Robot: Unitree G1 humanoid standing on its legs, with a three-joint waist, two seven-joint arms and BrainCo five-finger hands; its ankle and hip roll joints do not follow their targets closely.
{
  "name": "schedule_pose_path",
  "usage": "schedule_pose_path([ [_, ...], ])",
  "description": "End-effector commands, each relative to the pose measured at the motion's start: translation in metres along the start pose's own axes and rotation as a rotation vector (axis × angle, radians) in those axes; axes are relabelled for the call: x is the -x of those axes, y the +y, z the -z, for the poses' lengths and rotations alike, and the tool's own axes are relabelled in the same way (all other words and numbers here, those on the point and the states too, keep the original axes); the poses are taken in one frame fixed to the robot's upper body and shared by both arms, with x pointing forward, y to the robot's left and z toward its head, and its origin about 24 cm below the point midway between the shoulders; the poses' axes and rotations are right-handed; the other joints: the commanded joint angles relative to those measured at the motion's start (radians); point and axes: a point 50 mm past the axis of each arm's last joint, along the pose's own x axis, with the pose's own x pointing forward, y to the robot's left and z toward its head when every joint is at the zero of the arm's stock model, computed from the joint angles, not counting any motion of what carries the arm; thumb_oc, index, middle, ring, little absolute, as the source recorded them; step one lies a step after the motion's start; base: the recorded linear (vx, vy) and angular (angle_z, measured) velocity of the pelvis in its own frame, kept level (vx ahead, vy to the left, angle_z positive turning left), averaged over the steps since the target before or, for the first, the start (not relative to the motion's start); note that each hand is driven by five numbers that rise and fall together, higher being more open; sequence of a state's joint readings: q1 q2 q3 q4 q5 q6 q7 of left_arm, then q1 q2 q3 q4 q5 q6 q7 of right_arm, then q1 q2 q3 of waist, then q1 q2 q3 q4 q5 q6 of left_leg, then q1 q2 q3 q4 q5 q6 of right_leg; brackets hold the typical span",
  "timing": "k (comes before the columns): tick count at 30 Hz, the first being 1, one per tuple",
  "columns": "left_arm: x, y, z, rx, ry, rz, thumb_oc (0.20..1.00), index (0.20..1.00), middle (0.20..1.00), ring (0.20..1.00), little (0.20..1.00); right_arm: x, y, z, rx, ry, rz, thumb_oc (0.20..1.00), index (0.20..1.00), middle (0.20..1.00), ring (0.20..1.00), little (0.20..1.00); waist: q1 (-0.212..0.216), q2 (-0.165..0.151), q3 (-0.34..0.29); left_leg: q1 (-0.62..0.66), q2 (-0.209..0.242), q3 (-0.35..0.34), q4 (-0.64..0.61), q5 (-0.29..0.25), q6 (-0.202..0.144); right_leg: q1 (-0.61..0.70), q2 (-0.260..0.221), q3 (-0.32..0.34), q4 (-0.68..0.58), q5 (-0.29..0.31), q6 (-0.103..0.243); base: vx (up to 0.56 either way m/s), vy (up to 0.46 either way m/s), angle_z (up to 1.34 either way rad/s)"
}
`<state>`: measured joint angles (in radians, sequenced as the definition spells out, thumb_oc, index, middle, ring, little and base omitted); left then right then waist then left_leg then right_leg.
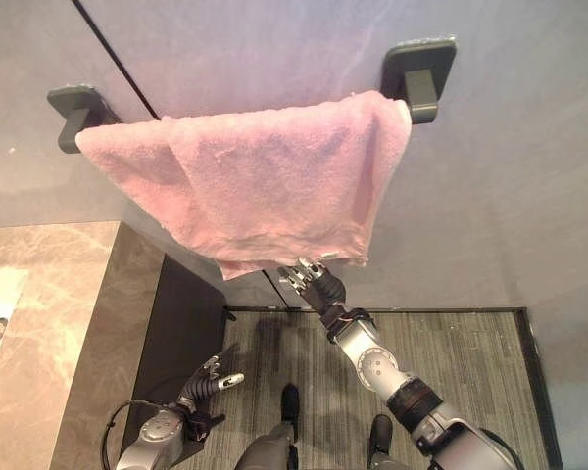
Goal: Put brush and paste in cup on sink, flatten towel.
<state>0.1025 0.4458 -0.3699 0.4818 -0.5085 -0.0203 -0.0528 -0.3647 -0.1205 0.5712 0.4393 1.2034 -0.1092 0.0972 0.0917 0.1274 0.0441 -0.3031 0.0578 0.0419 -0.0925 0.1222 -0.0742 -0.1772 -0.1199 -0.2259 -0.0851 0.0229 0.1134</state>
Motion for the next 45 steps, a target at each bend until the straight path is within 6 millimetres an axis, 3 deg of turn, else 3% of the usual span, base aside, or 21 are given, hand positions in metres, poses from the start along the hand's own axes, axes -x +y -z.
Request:
schedule_pose_path([
  [1,0.001,0.013,-0.010,-0.046,-0.049,-0.036,1.000,1.000,1.000,1.000,1.000,-0.012,0.038,-0.001,-0.050,-0.030,-0.163,0.482,0.482,0.482,0.482,0.482,0.002,-0.080,-0.016,-0.013,-0.012,-0.003,0.005,0.006,-0.031,-0.102,-0.144,0.138,-0.002,0.135,0.077,0.00,0.000,0.00],
  [5,0.002,0.013,-0.010,-0.050,-0.046,-0.033,1.000,1.000,1.000,1.000,1.000,-0.015,0.040,-0.004,-0.050,-0.039,-0.161,0.420,0.420,0.420,0.420,0.420,0.004,-0.082,-0.019,-0.014,-0.011,-0.003,0.005,0.007,-0.032,-0.105,-0.143,0.140,-0.002,0.135,0.076,0.00,0.000,0.00],
  [15,0.004,0.016,-0.009,-0.053,-0.042,-0.033,1.000,1.000,1.000,1.000,1.000,-0.021,0.042,-0.019,-0.059,-0.107,-0.151,0.426,0.426,0.426,0.426,0.426,0.009,-0.084,-0.023,-0.023,-0.006,-0.003,0.005,0.012,-0.035,-0.111,-0.138,0.137,-0.002,0.137,0.074,0.00,0.000,0.00],
  [16,0.003,0.016,-0.010,-0.054,-0.043,-0.033,1.000,1.000,1.000,1.000,1.000,-0.020,0.041,-0.020,-0.061,-0.110,-0.148,0.401,0.401,0.401,0.401,0.401,0.009,-0.084,-0.023,-0.023,-0.006,-0.004,0.005,0.012,-0.035,-0.112,-0.138,0.137,-0.002,0.138,0.074,0.00,0.000,0.00],
  [17,0.003,0.016,-0.010,-0.055,-0.045,-0.034,1.000,1.000,1.000,1.000,1.000,-0.020,0.040,-0.020,-0.063,-0.114,-0.143,0.325,0.325,0.325,0.325,0.325,0.009,-0.085,-0.023,-0.023,-0.006,-0.004,0.005,0.012,-0.035,-0.111,-0.138,0.137,-0.002,0.137,0.074,0.00,0.000,0.00],
  [18,0.003,0.017,-0.012,-0.059,-0.050,-0.040,1.000,1.000,1.000,1.000,1.000,-0.020,0.036,-0.018,-0.066,-0.110,-0.116,0.200,0.200,0.200,0.200,0.200,0.009,-0.085,-0.024,-0.020,-0.005,-0.004,0.005,0.010,-0.036,-0.109,-0.138,0.137,-0.002,0.137,0.073,0.00,0.000,0.00],
  [27,0.002,0.016,-0.019,-0.071,-0.078,-0.042,1.000,1.000,1.000,1.000,1.000,-0.019,0.026,-0.011,-0.050,-0.081,-0.061,0.200,0.200,0.200,0.200,0.200,0.022,-0.084,-0.029,-0.020,-0.005,-0.013,0.005,0.010,-0.033,-0.105,-0.135,0.129,-0.002,0.135,0.075,0.00,0.000,0.00],
  [45,0.001,0.015,-0.014,-0.115,-0.046,-0.028,1.000,1.000,1.000,1.000,1.000,-0.023,0.020,0.002,0.017,0.001,-0.014,0.200,0.200,0.200,0.200,0.200,0.030,-0.089,-0.030,-0.040,-0.007,-0.017,0.005,0.016,-0.034,-0.123,-0.136,0.127,-0.002,0.142,0.077,0.00,0.000,0.00],
])
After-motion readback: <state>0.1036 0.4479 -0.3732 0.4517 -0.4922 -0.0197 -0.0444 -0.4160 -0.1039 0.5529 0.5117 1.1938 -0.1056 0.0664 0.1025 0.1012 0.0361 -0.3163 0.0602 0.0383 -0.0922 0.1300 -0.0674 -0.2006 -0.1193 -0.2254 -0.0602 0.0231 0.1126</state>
